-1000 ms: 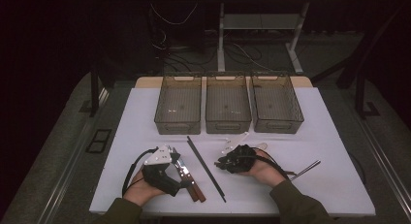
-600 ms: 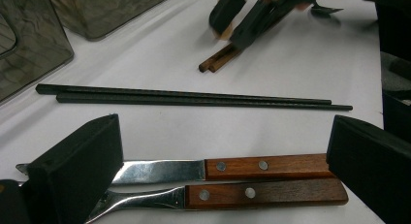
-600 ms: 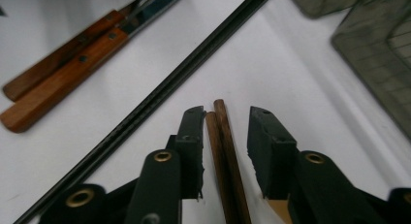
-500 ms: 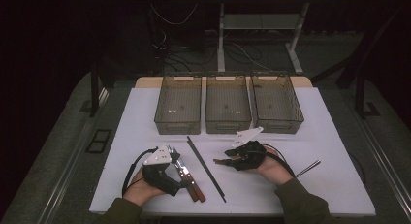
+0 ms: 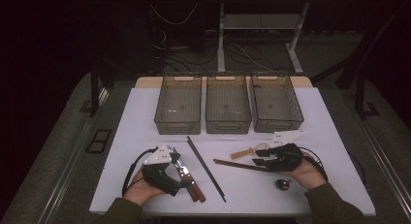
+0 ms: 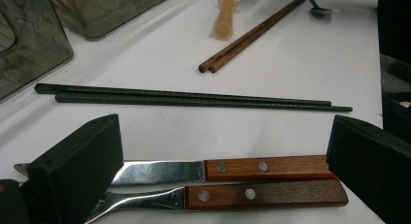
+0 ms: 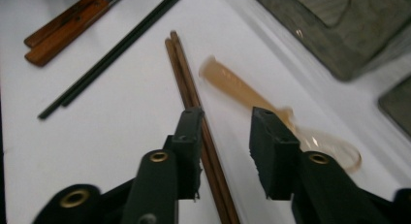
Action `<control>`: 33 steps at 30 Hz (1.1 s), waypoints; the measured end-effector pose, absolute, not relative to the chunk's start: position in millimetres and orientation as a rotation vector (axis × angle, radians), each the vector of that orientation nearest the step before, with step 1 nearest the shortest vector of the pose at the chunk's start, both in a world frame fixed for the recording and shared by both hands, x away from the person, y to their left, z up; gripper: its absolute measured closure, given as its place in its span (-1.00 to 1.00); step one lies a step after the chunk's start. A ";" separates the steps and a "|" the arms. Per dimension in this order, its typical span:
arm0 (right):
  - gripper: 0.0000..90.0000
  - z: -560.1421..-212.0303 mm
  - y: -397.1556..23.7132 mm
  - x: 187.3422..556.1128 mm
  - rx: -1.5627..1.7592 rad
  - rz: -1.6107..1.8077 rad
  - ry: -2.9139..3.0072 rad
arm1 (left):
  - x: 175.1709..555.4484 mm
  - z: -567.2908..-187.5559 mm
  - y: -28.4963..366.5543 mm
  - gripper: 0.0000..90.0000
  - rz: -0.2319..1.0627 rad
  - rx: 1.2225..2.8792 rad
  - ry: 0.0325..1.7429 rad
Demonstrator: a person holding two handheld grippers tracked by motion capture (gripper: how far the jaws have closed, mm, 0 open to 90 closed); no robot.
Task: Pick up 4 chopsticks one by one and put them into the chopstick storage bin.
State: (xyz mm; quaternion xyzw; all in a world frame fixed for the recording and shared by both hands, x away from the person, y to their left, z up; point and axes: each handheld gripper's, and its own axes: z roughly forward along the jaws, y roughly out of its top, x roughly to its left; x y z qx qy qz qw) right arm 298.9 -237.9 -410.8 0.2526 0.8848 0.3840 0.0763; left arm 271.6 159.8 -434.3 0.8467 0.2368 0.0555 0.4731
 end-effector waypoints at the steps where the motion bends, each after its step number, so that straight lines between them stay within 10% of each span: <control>1: 0.50 -411.8 -242.2 297.3 0.761 1.152 2.658 | 271.6 -434.5 159.8 -1.00 0.135 2.071 0.581; 33: 0.78 -440.9 -241.4 307.5 0.735 1.050 2.763 | 271.7 -434.7 159.4 -1.00 0.135 2.072 0.581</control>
